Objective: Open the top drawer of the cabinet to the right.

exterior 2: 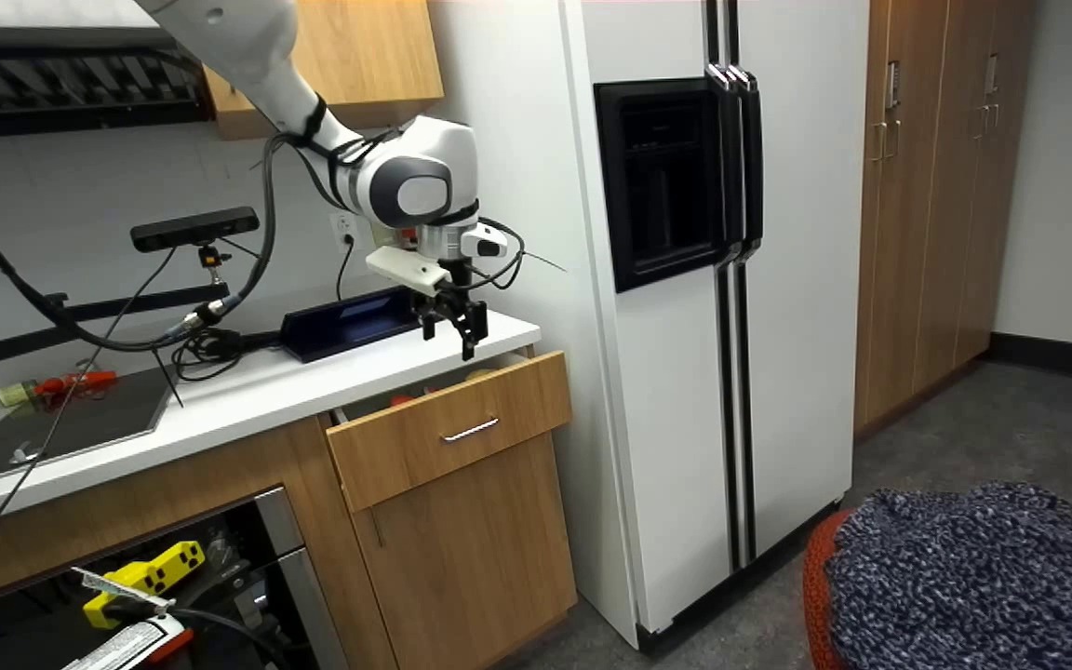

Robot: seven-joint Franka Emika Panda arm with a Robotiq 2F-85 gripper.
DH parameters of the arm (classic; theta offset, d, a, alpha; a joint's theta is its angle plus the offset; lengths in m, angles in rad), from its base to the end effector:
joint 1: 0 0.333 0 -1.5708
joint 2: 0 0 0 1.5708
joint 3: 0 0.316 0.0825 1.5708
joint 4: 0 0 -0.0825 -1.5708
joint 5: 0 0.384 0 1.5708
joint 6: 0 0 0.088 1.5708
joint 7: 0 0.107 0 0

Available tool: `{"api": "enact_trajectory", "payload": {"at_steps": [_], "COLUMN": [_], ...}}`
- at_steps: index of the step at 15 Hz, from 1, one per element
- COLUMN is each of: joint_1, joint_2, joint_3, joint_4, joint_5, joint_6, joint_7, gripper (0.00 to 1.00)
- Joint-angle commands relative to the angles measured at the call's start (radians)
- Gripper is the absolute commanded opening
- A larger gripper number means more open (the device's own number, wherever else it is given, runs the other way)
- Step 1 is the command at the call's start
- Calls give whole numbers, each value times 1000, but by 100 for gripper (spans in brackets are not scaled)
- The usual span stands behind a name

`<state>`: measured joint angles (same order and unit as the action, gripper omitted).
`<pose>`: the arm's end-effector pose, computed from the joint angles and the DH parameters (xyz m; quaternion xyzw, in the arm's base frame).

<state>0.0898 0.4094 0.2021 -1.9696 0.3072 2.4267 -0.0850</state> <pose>0.5950 0.1745 0.2717 -0.9874 -0.0644 -0.0090 0.1444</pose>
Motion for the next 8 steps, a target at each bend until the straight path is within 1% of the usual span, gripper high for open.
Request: {"api": "enact_trajectory", "payload": {"at_steps": [1, 2, 3, 8], "joint_1": [45, 57, 48, 58], "joint_2": [-26, -18, 48, 149], "joint_3": [-2, -4, -19, -58], "joint_4": [-38, -36, 14, 81], "joint_5": [-27, -34, -46, -119], "joint_6": [-7, -12, -15, -32], "joint_7": [60, 74, 54, 67], "gripper": [100, 100, 100, 100]}}
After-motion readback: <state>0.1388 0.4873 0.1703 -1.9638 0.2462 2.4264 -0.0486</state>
